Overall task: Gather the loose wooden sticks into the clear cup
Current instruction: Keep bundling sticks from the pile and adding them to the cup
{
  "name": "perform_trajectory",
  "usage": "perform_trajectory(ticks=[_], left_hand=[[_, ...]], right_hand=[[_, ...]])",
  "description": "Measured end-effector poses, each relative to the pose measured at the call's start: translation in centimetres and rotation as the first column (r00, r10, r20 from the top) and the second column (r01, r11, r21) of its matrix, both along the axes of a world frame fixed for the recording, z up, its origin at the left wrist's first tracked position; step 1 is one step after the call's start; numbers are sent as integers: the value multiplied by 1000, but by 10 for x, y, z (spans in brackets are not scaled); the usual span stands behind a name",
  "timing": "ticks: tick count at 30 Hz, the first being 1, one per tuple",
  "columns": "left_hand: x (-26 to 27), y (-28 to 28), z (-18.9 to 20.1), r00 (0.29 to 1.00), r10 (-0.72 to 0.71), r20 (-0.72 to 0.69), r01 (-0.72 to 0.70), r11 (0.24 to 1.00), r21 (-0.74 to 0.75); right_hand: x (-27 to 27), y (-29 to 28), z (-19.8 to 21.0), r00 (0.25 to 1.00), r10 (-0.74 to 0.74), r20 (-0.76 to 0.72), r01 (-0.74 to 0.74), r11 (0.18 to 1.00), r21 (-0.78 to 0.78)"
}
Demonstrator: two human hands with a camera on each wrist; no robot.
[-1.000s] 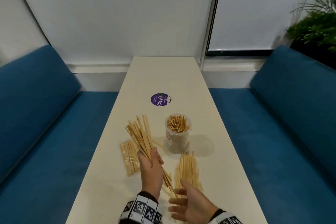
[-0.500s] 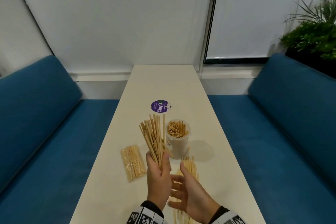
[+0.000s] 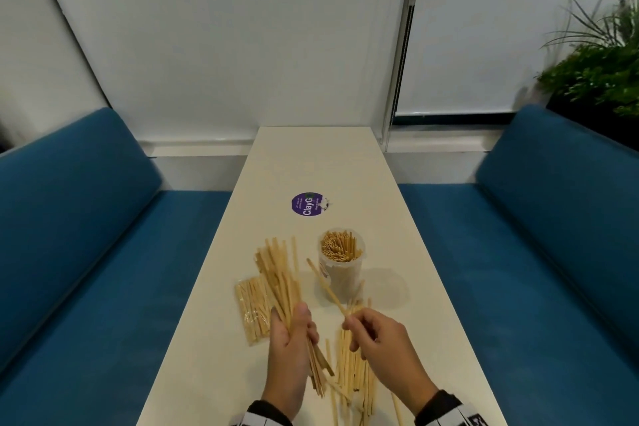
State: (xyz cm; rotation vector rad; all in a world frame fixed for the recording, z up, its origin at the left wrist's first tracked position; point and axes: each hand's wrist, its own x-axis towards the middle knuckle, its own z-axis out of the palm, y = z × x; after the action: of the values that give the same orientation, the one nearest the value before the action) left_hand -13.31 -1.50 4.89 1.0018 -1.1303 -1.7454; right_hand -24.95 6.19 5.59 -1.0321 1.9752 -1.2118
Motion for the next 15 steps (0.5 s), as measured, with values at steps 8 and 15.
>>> perform_trajectory(ticks=[8,15], left_hand=[[0,3,2,998,-12,57,15,999,-51],[4,8,5,995,-75,63,78,996,-47]], right_hand=[[26,2,9,988,82,132,-81,997,-17],[35,-2,9,958,80,275,-116,986,119]])
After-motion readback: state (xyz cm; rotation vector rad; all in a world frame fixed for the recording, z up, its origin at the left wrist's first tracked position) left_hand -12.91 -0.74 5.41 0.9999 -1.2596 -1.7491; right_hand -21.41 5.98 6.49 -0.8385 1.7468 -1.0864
